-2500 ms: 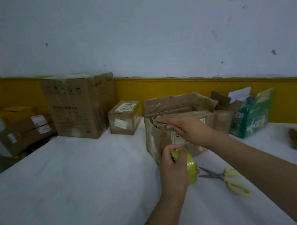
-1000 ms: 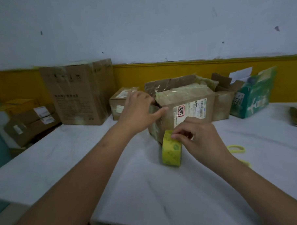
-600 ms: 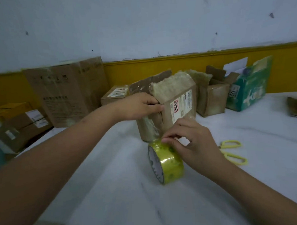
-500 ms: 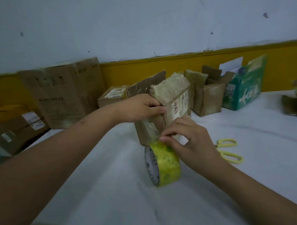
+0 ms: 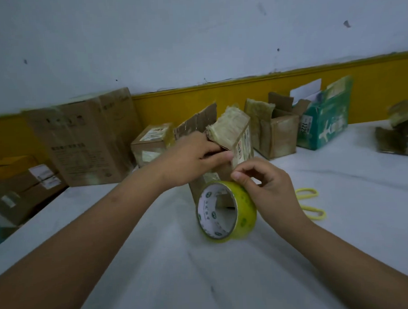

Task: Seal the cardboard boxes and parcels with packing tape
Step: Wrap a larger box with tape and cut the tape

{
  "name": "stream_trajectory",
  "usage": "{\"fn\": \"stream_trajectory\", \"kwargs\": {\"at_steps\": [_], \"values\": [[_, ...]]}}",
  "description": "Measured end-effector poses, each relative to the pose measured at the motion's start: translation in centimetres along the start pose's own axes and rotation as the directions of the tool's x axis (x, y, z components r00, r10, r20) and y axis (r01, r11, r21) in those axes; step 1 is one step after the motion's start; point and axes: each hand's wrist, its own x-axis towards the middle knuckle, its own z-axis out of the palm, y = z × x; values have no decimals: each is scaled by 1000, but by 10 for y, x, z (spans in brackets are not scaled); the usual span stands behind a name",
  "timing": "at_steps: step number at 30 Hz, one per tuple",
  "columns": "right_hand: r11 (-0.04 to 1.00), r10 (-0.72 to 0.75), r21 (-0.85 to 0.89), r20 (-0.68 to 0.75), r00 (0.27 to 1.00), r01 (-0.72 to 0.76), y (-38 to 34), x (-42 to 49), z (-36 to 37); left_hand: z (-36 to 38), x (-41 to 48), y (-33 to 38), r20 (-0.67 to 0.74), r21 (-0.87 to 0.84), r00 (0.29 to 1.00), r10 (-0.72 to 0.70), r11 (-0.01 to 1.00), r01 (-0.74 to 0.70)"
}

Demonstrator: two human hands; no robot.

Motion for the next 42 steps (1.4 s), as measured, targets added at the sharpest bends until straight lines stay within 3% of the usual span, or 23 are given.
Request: {"fn": "stream_trajectory", "kwargs": {"at_steps": [2, 3, 4, 5, 7, 9, 11, 14, 20, 25, 30, 36, 39, 42], "values": [[999, 22, 25, -46, 999, -21, -2, 1, -2, 0, -26, 4, -334, 37, 936, -110, 991, 130], [999, 29, 31, -74, 997, -27, -2, 1, -3, 4, -45, 18, -507, -51, 840, -192, 980, 192], [999, 31, 30, -99, 995, -28, -4, 0, -3, 11, -63, 36, -585, -178, 766, -268, 963, 201], [999, 38, 29, -123, 992, -34, -5, -1, -2, 20, -75, 54, -561, -294, 760, -329, 937, 188], [995, 89, 53, -170, 981, -82, -6, -2, 2, 42, -86, 80, -358, -393, 856, -372, 892, 223], [983, 175, 85, -215, 961, -160, -6, -2, 7, 59, -89, 91, -186, -297, 941, -282, 929, 219], [972, 231, 92, -218, 948, -215, -6, -2, 11, 60, -91, 90, -121, -169, 973, -198, 970, 176], [953, 303, 83, -220, 927, -292, -6, 4, 5, 38, -93, 78, -64, 28, 975, -213, 976, 215], [897, 432, 201, -216, 876, -393, 0, 20, -9, -14, -87, 55, 66, 230, 936, -345, 918, 322], [846, 500, 323, -206, 841, -424, 11, 25, -5, -14, -74, 58, -45, 405, 938, -345, 852, 333], [831, 511, 372, -215, 832, -413, 22, 31, 0, 2, -63, 55, -156, 372, 911, -382, 831, 413], [833, 516, 362, -238, 823, -418, 29, 42, 14, -6, -38, 37, 57, 405, 922, -384, 853, 330], [874, 479, 250, -283, 831, -418, 36, 47, 19, -8, -27, 31, 151, 335, 926, -346, 899, 281], [919, 368, -6, -349, 862, -394, 40, 52, 23, -12, -17, 28, 231, 201, 911, -342, 933, 300]]}}
